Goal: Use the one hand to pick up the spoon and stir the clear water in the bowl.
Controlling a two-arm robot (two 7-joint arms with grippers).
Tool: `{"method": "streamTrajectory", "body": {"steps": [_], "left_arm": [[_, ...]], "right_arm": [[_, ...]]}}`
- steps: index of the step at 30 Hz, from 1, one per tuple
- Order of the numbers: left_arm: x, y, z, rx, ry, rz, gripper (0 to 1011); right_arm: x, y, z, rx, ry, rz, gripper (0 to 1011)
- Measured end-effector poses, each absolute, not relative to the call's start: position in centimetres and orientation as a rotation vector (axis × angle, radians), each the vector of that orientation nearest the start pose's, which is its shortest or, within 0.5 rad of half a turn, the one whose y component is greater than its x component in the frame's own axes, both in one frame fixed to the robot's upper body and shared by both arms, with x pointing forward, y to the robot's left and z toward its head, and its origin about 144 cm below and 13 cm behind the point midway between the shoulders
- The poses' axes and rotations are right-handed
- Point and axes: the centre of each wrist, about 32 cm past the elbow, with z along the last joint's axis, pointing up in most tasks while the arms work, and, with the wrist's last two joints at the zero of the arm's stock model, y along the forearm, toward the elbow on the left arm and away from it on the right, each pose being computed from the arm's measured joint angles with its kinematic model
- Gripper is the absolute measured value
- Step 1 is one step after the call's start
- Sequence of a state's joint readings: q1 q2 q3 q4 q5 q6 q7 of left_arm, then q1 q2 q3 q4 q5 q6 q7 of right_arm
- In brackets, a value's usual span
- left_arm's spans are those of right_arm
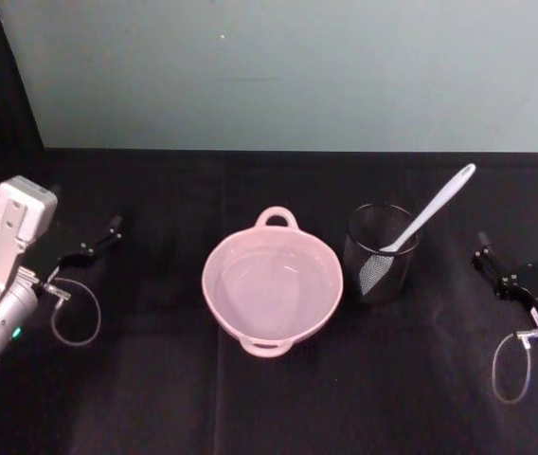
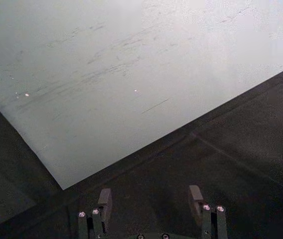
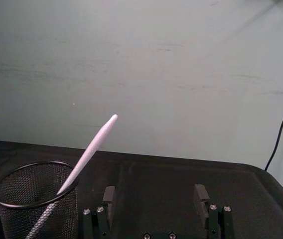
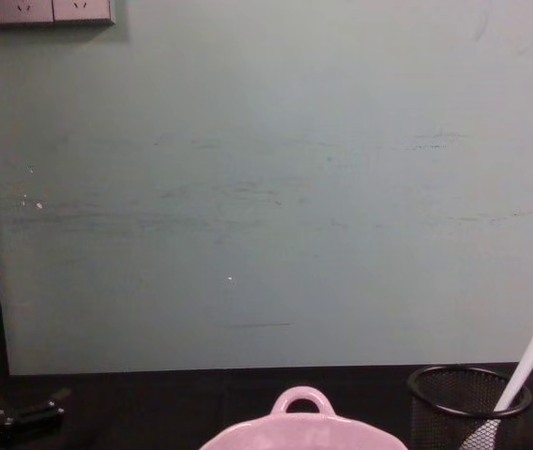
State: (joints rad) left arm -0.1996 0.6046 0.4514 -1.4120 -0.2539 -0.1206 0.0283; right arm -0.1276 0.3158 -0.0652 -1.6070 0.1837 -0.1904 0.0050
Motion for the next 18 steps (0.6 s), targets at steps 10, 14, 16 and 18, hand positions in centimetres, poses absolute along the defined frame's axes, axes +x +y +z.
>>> {"method": "streamTrajectory", "body": {"steps": [10, 14, 16, 18], "left_arm": [[48.86, 30.97, 113.98, 0.305, -0.285, 1.248, 1011], [48.86, 30.97, 113.98, 0.304, -0.285, 1.248, 1011], [48.86, 30.97, 113.98, 0.304, -0.285, 1.248, 1011], [48.86, 30.97, 113.98, 0.304, -0.285, 1.248, 1011]], "right_arm": [[42.01, -29.57, 112.42, -0.032, -0.163, -1.469, 1002], [42.00, -29.56, 112.42, -0.033, -0.164, -1.469, 1002], [42.00, -29.55, 112.42, -0.033, -0.165, -1.469, 1003], [41.99, -29.55, 112.43, -0.033, -0.165, -1.469, 1002]]}}
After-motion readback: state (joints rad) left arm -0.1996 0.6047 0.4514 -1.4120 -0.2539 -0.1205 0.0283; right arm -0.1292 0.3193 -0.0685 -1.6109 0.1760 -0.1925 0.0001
